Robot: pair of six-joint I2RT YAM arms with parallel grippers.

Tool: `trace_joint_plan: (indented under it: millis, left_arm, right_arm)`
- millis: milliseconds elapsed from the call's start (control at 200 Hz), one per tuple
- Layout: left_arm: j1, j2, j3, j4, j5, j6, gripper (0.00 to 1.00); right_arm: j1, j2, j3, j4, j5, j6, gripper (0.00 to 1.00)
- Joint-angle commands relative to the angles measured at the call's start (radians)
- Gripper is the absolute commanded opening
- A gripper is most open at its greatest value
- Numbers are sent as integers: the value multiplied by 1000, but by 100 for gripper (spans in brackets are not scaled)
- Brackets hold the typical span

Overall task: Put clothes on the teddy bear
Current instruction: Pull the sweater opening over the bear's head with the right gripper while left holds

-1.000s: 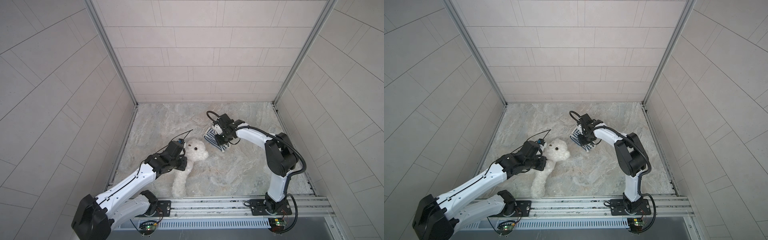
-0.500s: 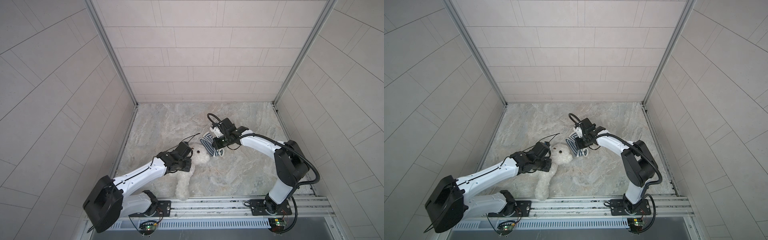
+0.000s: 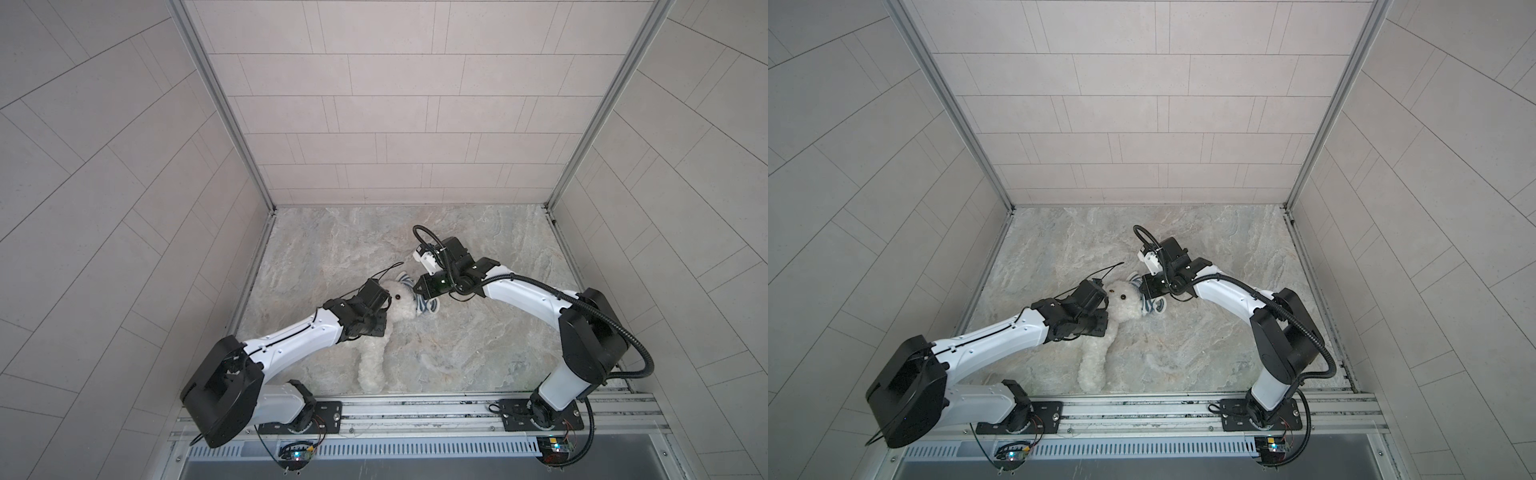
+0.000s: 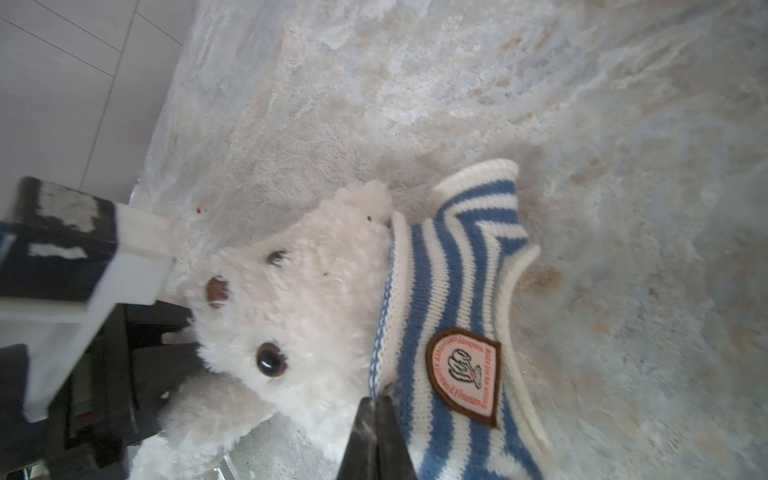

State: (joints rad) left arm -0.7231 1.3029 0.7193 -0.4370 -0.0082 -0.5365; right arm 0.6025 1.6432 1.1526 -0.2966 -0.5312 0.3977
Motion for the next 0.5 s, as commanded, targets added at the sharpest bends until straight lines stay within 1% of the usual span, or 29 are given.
trace_joint_plan:
  millis: [0, 280, 395, 496]
  left_arm:
    - [-4, -25, -1, 53, -17, -16, 0]
    - [-4, -42, -17, 100, -38, -24, 0]
    - [-4, -96, -57, 189, -11, -22, 0]
    - [-4, -147, -87, 233, 5, -6, 0]
  right_arm:
    - [13, -29, -8, 63, -55, 43, 0]
    - [54, -45, -13, 139, -101, 106, 0]
    - [66, -57, -8, 154, -104, 118, 0]
    - [74, -74, 4, 153, -106, 116, 0]
